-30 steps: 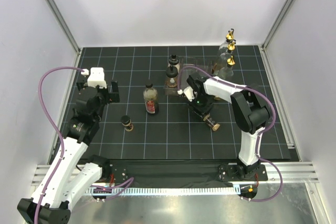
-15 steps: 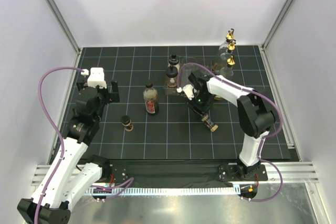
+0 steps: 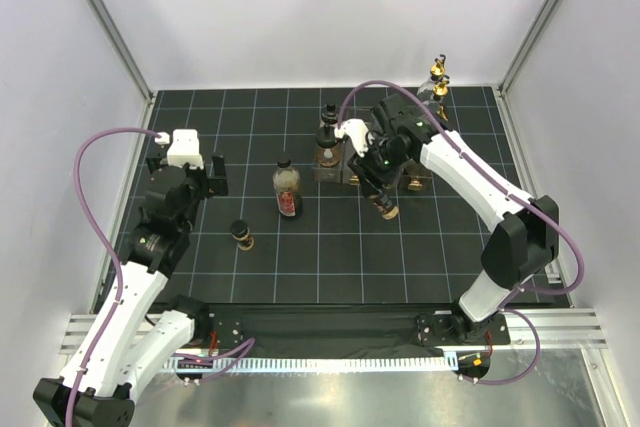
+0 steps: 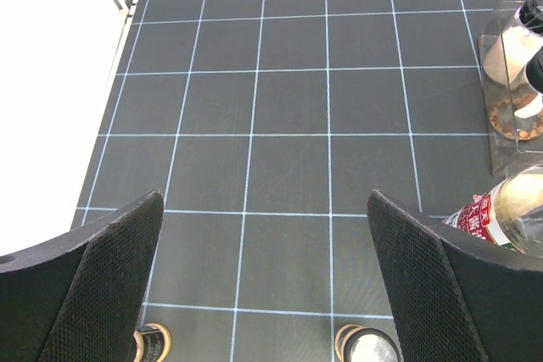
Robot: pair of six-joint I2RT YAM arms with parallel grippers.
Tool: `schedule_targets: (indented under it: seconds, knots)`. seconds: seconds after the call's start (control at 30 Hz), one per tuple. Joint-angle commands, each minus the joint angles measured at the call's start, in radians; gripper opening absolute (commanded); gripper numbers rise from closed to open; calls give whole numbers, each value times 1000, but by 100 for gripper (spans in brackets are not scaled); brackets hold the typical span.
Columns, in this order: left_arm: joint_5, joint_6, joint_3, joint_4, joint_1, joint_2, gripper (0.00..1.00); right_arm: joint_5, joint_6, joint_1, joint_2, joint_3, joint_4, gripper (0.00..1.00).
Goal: Organize the condiment bottles
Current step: Pick up the bottle from the center of the board.
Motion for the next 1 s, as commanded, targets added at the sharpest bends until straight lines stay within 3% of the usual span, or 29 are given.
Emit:
schedule_targets:
  seconds: [0.0, 0.97]
  knots:
    - [-10, 12, -5, 57, 5, -11, 100, -55, -30, -1, -52, 67, 4, 4]
    - [-32, 29, -16, 66, 5, -22, 100, -82, -62, -16, 37, 395, 168, 4]
